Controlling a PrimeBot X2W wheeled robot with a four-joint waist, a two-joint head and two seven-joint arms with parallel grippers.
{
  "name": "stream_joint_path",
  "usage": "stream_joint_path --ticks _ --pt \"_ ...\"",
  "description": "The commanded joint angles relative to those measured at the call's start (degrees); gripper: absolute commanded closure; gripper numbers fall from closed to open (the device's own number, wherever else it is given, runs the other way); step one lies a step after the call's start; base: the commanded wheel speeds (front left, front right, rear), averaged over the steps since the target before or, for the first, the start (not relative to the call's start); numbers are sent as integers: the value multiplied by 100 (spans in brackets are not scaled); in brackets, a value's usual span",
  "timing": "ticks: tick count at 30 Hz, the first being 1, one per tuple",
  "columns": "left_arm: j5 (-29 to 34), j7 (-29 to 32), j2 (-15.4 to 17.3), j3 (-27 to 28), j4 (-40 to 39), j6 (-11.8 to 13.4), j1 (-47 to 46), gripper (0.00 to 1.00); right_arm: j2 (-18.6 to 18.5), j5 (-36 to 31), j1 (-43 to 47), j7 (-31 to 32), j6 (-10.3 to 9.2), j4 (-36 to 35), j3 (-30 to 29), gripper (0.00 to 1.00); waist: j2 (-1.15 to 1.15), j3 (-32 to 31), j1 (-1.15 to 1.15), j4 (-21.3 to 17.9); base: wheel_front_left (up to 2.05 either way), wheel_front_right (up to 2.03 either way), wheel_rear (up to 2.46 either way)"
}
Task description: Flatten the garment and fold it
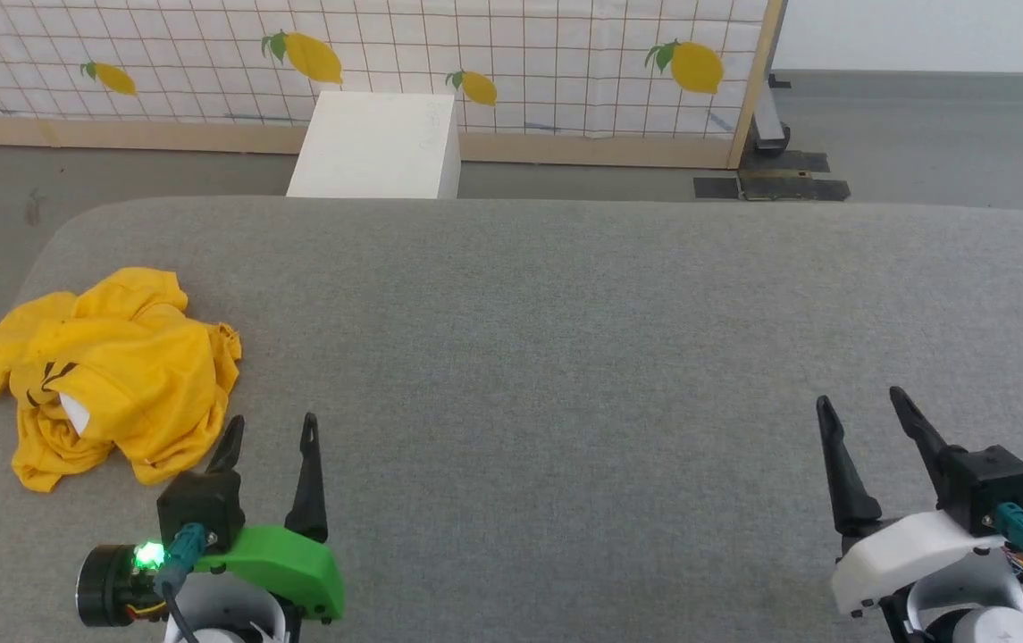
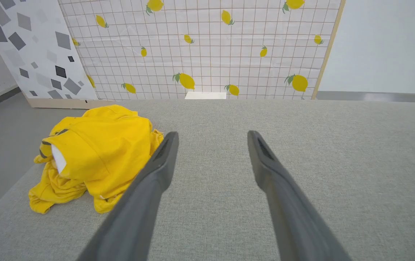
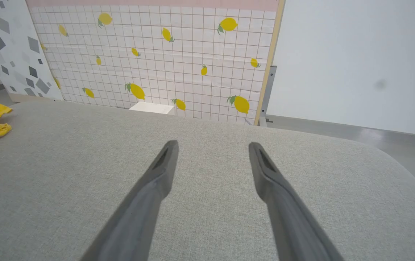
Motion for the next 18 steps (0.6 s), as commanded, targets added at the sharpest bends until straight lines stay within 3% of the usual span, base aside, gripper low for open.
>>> stream_joint_path --ticks 1,18 --pt "-68 -61 -5 15 23 10 14 0 1 62 4 -66 -1 11 -53 0 0 8 0 16 0 0 0" --pt "-311 -261 -10 49 40 38 28 0 2 27 -22 -268 -3 -18 -185 0 0 79 0 397 0 0 0"
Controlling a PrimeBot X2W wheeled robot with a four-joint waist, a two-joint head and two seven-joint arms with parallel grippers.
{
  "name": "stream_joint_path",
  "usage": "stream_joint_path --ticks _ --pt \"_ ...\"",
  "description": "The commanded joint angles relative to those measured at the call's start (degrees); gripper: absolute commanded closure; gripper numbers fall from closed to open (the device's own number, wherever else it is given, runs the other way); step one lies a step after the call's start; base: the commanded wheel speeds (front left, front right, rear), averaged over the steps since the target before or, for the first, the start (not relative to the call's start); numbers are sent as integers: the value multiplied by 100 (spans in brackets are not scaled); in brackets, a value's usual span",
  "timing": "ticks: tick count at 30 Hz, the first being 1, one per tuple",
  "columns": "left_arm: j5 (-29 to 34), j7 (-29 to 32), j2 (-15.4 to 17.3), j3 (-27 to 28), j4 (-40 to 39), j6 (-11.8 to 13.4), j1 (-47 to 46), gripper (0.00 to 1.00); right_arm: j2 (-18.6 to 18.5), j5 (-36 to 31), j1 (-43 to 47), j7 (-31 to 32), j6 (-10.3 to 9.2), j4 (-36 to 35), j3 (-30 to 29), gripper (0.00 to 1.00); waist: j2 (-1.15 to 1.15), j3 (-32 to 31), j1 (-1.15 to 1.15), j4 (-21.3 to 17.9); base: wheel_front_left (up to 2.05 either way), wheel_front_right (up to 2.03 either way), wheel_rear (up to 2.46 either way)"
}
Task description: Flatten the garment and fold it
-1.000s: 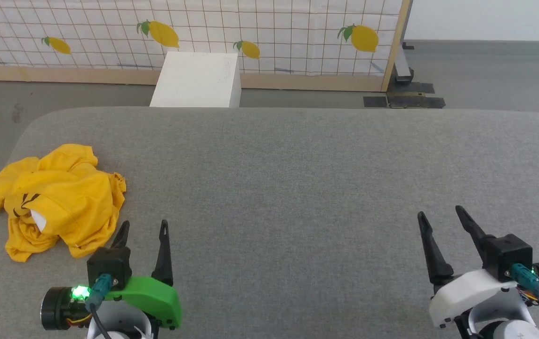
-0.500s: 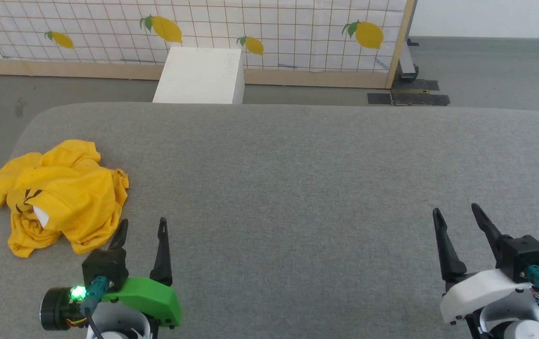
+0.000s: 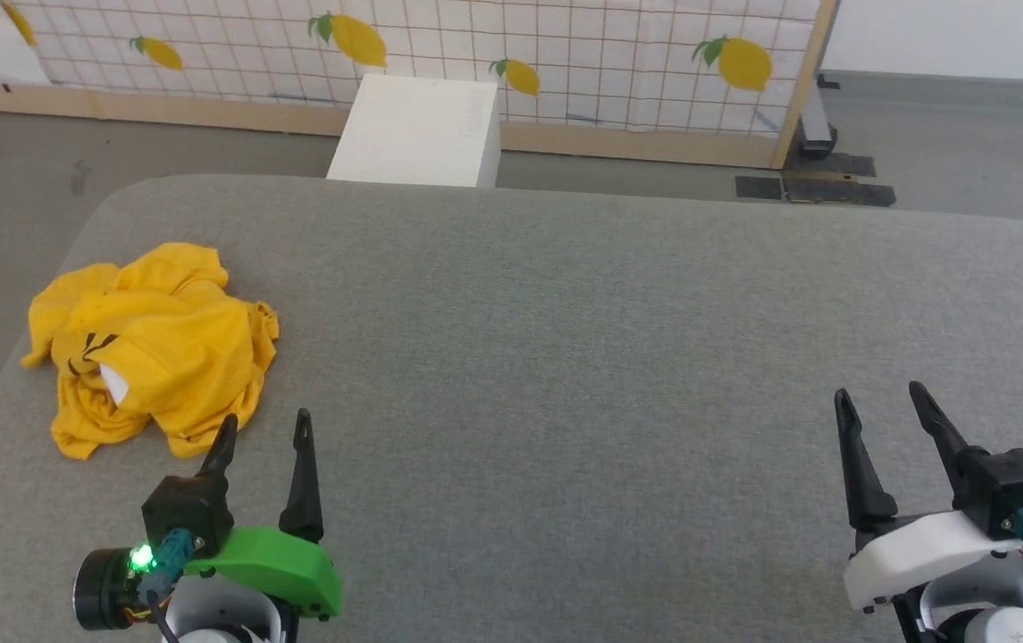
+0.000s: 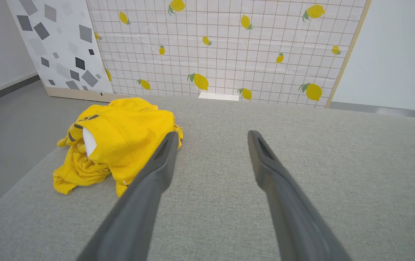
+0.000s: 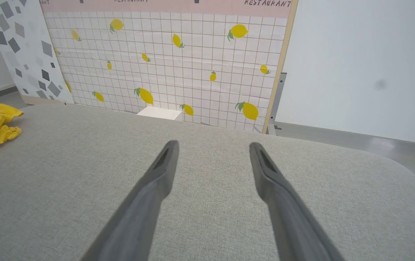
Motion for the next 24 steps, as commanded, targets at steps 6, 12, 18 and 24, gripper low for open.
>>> stream_joint_path --ticks 6,12,18,24 --pt "-149 -125 -11 17 27 48 43 0 3 20 -33 -127 -3 -19 -26 0 0 39 0 260 0 0 0" --pt "-240 -196 -13 13 33 65 61 0 4 12 -28 -198 -3 -9 -7 0 0 55 0 487 0 0 0" --pt "-335 -266 -15 4 53 78 89 0 4 -5 -22 -268 -4 19 48 0 0 54 0 725 0 0 0" --pt "-426 -337 -16 -25 89 81 110 0 4 -14 -23 -339 -4 44 119 0 0 53 0 994 0 0 0"
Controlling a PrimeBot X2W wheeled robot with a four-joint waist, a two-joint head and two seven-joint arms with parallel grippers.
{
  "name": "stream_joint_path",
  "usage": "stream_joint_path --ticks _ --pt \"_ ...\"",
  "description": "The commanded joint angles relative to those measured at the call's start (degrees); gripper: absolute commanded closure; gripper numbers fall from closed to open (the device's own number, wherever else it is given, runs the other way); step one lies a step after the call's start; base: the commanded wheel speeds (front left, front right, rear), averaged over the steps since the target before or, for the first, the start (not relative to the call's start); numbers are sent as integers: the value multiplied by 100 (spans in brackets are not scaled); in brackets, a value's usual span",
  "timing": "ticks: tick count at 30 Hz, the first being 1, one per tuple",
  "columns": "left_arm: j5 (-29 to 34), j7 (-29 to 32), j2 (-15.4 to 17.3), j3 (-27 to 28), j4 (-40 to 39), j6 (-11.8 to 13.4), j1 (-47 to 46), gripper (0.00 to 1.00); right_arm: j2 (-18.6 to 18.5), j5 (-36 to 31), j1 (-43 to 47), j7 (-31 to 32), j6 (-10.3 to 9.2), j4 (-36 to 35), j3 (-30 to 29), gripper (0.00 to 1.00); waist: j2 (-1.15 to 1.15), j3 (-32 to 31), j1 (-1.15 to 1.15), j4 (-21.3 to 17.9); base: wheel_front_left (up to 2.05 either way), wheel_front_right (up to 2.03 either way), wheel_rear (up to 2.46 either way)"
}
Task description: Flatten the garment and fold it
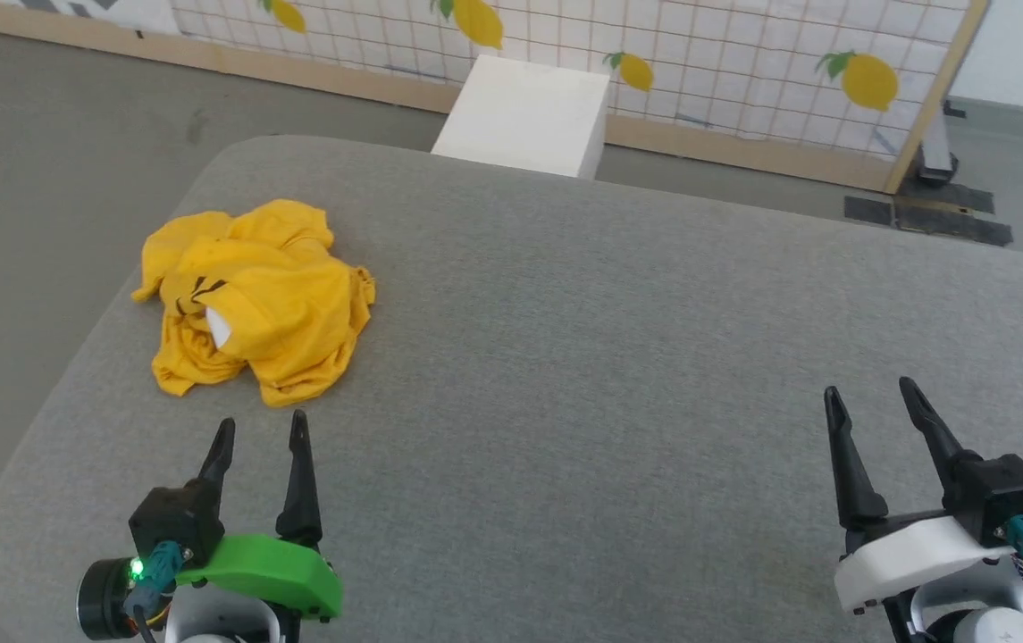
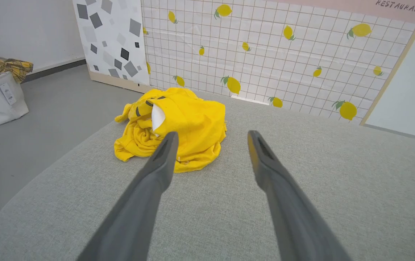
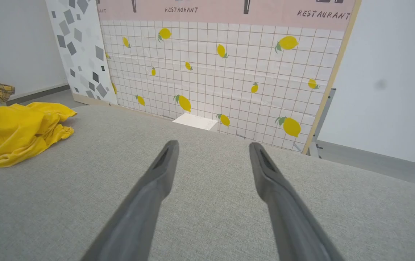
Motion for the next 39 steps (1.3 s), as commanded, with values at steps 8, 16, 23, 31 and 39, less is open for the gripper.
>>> stream_joint_path --ticks 8,16,23,31,39 --pt "-155 -146 -18 4 38 46 129 0 3 7 3 -151 -5 53 82 0 0 -25 0 498 0 0 0" --pt "-256 -239 -20 25 75 36 187 0 4 28 30 -245 -5 87 137 0 0 -74 0 872 0 0 0" --pt "-353 -325 -22 55 91 33 234 0 4 46 23 -332 -6 126 162 0 0 -65 0 1145 0 0 0" --pt "-482 -419 -24 58 98 54 256 0 5 48 26 -426 -6 179 159 0 0 -28 0 1366 0 0 0" --pt "-597 -513 -27 37 121 88 279 0 5 60 4 -520 -7 248 149 0 0 0 0 1528 0 0 0"
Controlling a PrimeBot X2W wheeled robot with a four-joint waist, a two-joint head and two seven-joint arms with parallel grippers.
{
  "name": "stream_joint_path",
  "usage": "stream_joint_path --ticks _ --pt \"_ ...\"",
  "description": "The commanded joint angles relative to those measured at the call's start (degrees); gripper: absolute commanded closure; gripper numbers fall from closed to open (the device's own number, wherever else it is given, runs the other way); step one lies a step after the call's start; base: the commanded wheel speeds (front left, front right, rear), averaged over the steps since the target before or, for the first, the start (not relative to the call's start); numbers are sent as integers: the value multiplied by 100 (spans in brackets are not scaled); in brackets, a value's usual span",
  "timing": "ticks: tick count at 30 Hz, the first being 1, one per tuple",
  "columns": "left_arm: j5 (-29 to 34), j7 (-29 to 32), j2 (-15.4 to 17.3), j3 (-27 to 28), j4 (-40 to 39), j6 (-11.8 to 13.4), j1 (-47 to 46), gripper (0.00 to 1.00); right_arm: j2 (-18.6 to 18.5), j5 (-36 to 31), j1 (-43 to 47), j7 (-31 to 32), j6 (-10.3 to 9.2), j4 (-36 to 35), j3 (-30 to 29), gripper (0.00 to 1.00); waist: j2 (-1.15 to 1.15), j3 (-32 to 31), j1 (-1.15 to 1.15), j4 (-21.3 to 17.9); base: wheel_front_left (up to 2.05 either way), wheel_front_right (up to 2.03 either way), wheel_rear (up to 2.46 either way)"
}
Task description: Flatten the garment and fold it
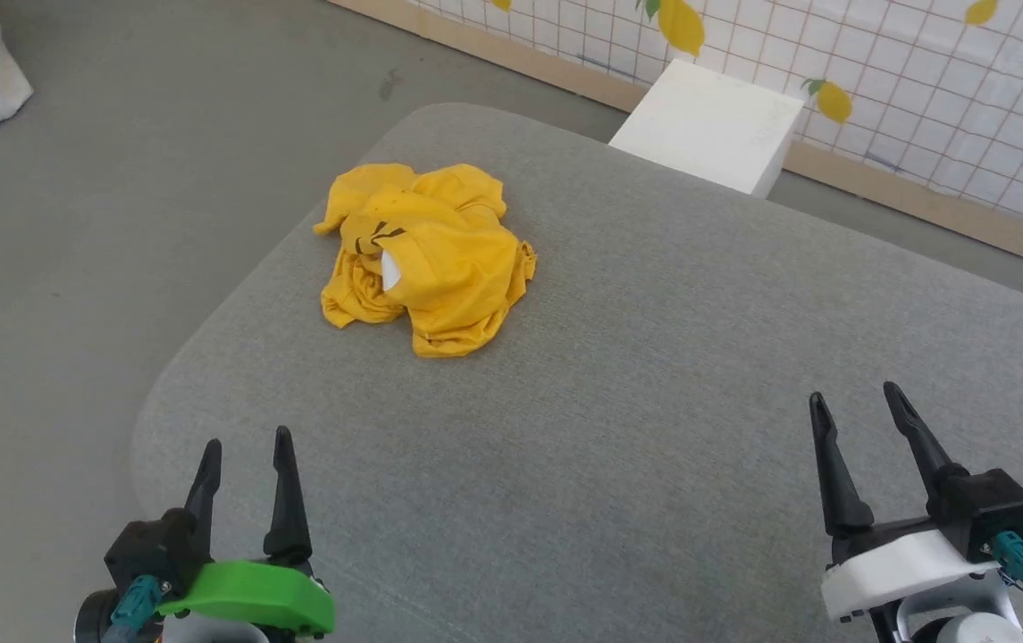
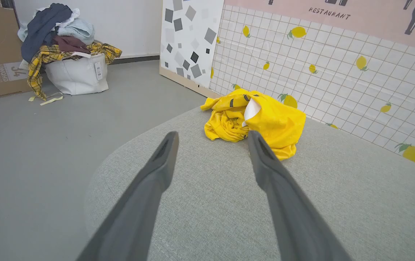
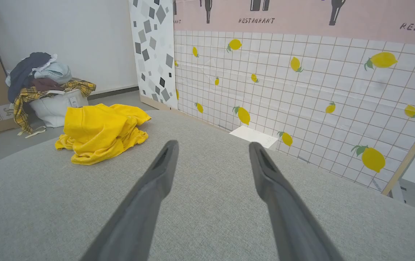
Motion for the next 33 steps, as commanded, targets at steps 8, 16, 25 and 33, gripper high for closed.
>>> stream_joint_path --ticks 8,16,25,33 --pt "-49 -141 -29 -14 44 26 65 0 4 67 -7 -158 -7 60 -32 0 0 26 0 225 0 0 0" --pt "-82 -235 -31 -6 77 24 87 0 5 78 -10 -252 -8 99 -58 0 0 2 0 439 0 0 0" --pt "-181 -342 -33 20 118 10 112 0 5 87 -6 -360 -9 149 -51 0 0 1 0 674 0 0 0" --pt "-202 -361 -34 43 132 7 137 0 5 95 -1 -379 -9 171 -75 0 0 -19 0 697 0 0 0"
